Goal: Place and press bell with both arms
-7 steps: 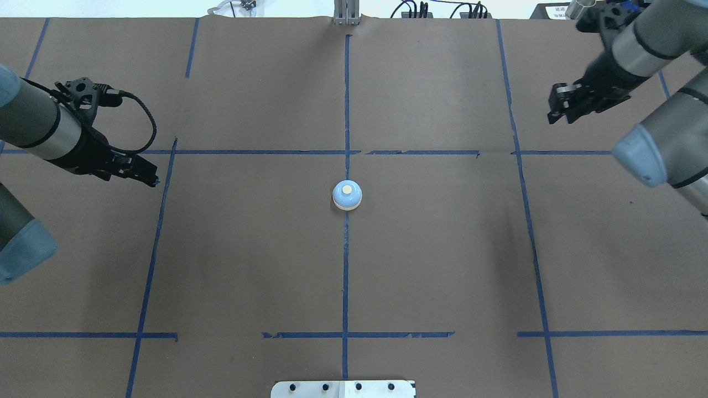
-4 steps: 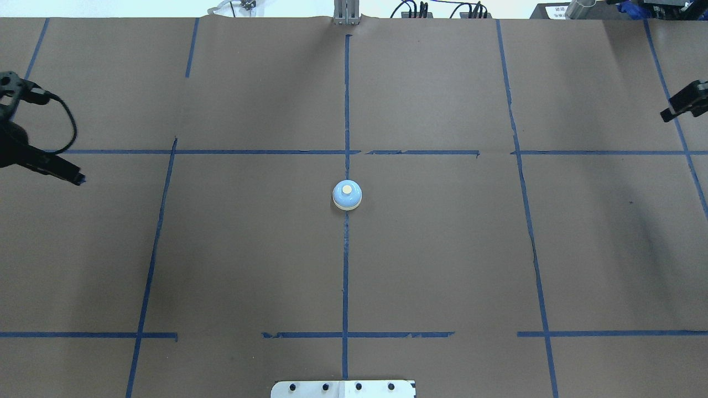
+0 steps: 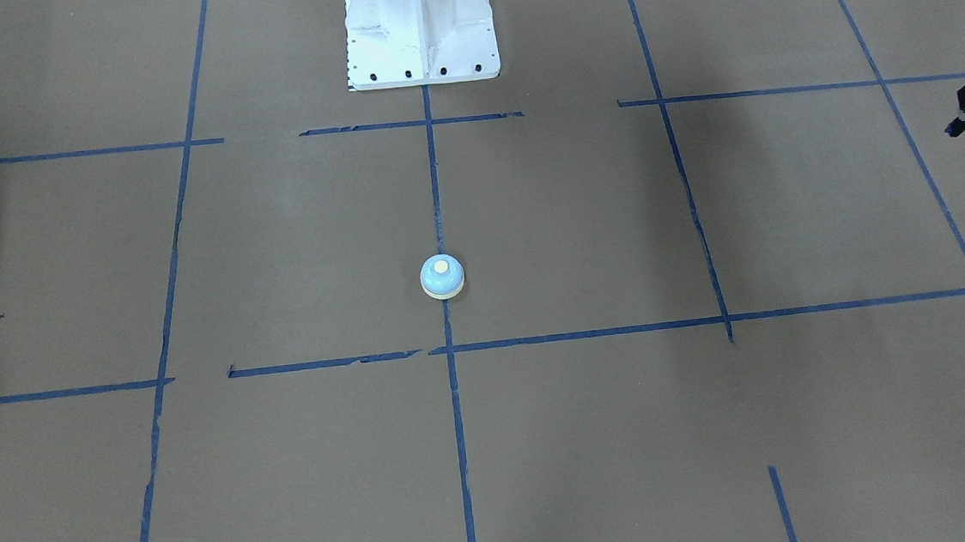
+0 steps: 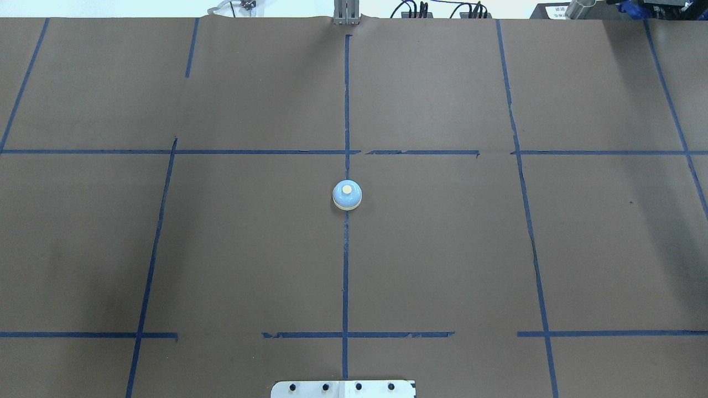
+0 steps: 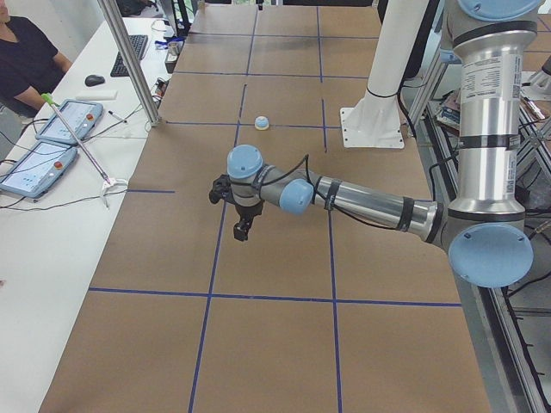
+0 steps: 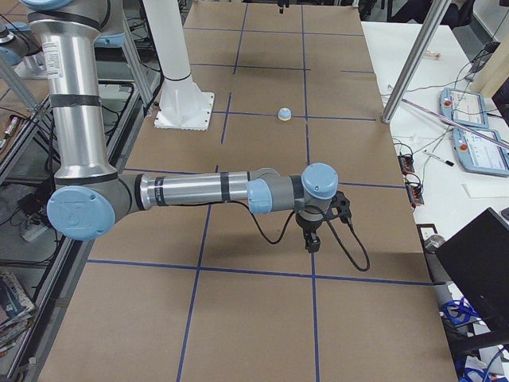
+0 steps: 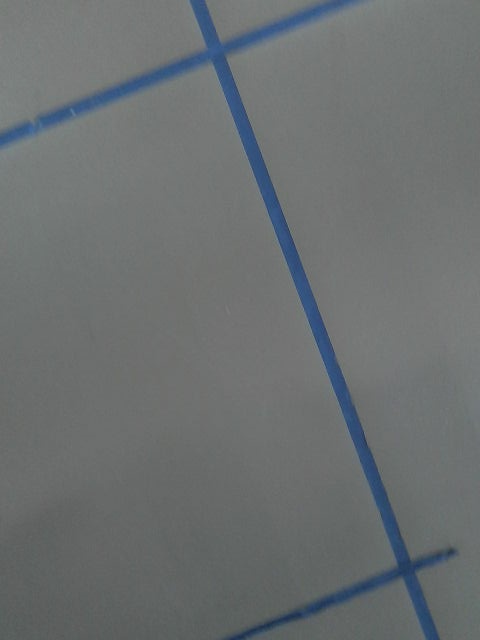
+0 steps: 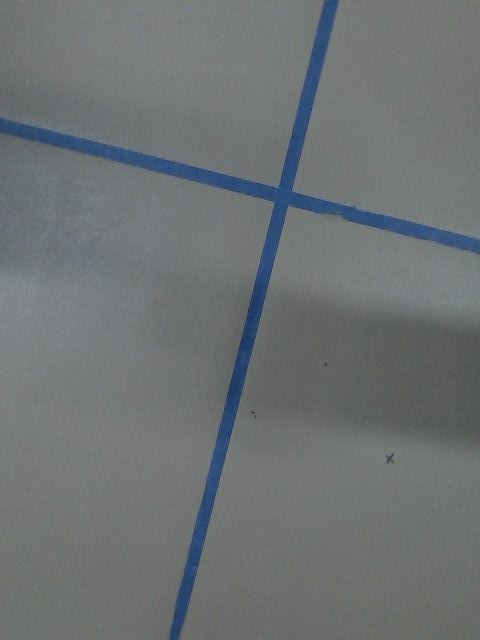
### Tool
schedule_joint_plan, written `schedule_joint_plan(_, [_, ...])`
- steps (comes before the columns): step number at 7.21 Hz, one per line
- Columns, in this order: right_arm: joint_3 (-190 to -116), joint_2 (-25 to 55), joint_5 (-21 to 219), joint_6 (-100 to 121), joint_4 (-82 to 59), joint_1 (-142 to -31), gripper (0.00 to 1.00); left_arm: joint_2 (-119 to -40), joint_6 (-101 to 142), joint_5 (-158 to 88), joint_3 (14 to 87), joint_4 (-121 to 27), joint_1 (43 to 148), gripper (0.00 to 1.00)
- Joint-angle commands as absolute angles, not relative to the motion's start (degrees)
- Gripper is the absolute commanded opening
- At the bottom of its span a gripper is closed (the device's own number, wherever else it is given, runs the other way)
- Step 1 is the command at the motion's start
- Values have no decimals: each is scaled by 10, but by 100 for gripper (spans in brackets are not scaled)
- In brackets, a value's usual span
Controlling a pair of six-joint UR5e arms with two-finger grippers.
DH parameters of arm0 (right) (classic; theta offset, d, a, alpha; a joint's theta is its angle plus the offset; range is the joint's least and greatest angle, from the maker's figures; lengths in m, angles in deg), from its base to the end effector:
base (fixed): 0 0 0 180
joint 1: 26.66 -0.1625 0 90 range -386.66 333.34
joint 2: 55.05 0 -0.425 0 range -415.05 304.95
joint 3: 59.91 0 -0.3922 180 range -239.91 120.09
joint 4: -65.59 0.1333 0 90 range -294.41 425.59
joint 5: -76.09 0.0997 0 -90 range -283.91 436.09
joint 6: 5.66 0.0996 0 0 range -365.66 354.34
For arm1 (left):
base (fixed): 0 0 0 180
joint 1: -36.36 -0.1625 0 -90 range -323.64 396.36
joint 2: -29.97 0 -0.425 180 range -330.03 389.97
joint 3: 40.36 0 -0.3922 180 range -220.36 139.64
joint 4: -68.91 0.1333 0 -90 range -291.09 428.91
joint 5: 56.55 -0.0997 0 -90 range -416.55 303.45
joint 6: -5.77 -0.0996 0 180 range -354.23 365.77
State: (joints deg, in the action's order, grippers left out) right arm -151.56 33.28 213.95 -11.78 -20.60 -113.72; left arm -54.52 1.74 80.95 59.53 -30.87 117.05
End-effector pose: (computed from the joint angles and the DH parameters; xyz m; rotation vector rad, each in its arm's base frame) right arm 0.0332 -0.5135 0.6185 0.1405 -0.8320 -0.2006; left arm 0.0159 -0.4670 0.5964 0.1954 0.8380 0.3208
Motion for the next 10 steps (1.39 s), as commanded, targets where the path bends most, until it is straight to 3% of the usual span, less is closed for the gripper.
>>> schedule_joint_plan(1, [-1518,353,2139,-126,-203,-1147,100,-550,-6,806,565,-250,1204,100])
schedule_joint_plan(10, [-1518,352,2137,-126,-210,-1145,100,-564,70,804,559,-215,1206,100])
